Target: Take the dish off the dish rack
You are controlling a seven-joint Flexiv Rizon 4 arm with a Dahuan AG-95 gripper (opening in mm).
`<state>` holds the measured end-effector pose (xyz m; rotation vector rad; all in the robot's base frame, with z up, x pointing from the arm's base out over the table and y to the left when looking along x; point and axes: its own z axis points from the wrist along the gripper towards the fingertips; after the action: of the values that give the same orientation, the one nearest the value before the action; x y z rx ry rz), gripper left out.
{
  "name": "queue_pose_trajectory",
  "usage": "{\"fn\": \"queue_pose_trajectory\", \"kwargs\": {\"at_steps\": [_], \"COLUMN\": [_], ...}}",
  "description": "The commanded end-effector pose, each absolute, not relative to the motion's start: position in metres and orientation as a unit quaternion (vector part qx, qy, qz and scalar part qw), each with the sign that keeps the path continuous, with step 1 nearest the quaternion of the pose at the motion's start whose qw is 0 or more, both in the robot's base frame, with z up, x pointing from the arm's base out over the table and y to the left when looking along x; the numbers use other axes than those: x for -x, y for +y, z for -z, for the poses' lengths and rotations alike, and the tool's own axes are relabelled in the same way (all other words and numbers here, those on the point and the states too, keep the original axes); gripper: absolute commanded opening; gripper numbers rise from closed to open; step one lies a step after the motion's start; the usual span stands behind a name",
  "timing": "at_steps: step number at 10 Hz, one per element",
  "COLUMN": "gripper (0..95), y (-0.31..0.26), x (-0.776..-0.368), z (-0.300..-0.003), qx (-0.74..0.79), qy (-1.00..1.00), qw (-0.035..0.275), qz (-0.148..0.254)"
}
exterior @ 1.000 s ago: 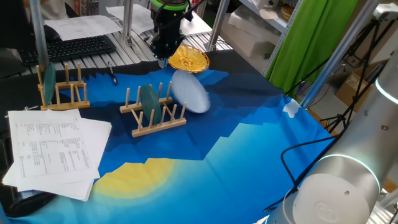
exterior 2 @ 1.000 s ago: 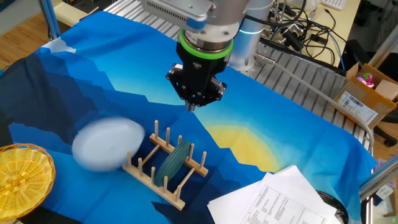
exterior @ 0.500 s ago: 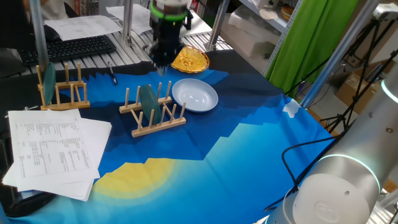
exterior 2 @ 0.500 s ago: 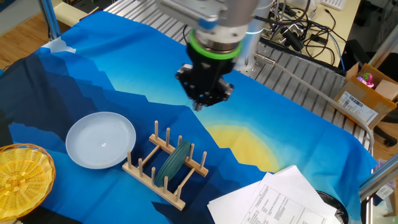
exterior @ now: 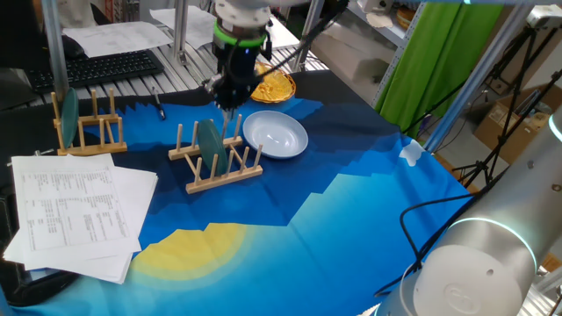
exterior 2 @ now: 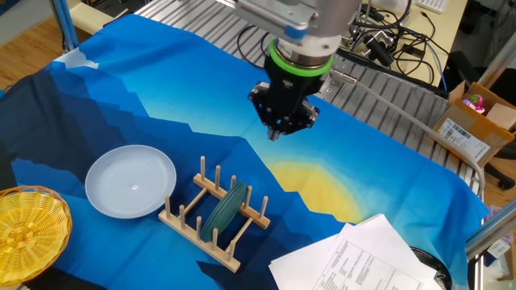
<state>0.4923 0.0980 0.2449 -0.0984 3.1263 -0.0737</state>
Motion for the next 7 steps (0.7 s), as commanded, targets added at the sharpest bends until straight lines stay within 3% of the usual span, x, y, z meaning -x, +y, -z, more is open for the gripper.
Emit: {"fn": "queue_pose_trajectory", "kwargs": {"at_steps": [1,7], "gripper": [19.0,19.0], "y": [0.101,0.113], "x": [-0.472,-0.414], "z": [-0.236,-0.231], "qx": [0.029,0.04], "qy": [0.999,0.999], "qw": [0.011,0.004], "qz": [0.025,0.032]}}
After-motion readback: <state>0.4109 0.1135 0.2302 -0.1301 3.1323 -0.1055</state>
